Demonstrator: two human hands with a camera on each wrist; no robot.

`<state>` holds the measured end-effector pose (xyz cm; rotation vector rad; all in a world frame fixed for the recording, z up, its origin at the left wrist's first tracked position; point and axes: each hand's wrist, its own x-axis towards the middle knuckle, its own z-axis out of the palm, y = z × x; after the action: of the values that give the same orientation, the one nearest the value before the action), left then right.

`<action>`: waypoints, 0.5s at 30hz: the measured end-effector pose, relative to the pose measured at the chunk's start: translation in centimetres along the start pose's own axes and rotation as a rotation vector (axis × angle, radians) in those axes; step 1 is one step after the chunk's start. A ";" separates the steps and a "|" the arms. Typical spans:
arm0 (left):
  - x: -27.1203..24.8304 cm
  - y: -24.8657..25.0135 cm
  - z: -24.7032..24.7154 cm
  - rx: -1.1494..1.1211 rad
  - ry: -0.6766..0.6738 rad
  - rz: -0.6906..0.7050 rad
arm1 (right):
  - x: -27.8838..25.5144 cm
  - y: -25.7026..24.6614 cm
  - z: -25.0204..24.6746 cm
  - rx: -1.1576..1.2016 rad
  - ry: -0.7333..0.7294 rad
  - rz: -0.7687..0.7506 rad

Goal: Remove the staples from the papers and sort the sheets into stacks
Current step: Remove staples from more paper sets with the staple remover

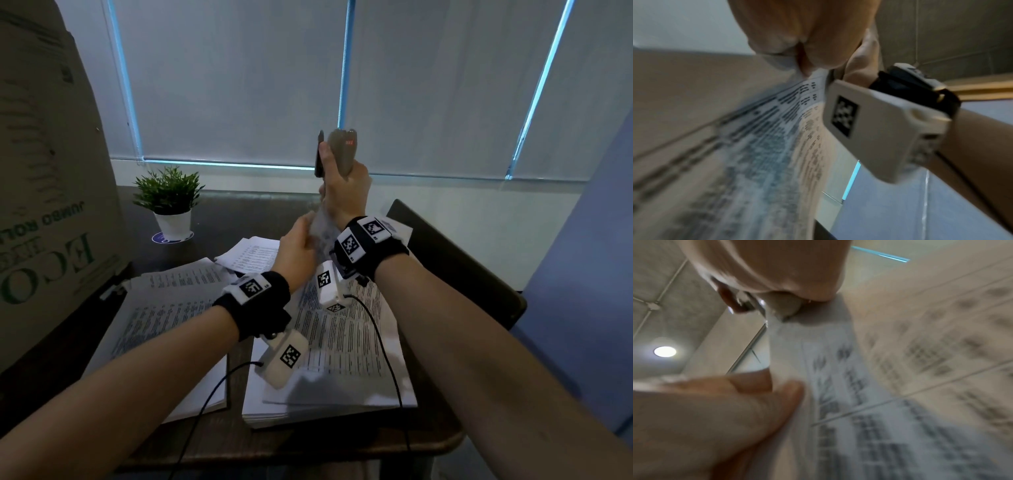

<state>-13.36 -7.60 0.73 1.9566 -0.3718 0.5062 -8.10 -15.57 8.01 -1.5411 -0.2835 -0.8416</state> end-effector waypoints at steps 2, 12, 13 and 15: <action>0.9 -0.3 -1.2 0.061 0.114 -0.065 | -0.1 -0.7 0.2 -0.003 -0.020 -0.041; 3.0 -11.6 -15.0 0.486 0.109 -0.607 | -3.3 7.6 1.2 0.156 0.044 0.716; 2.4 -12.6 -16.2 0.518 0.102 -0.663 | -4.0 9.5 1.2 0.170 0.029 0.809; 1.2 -14.7 -18.2 0.507 0.107 -0.763 | -5.2 14.0 1.5 0.176 0.006 0.939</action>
<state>-8.74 15.02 -3.23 2.3383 0.6211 0.2035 -2.39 -15.06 -5.85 -1.2938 0.3559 -0.0714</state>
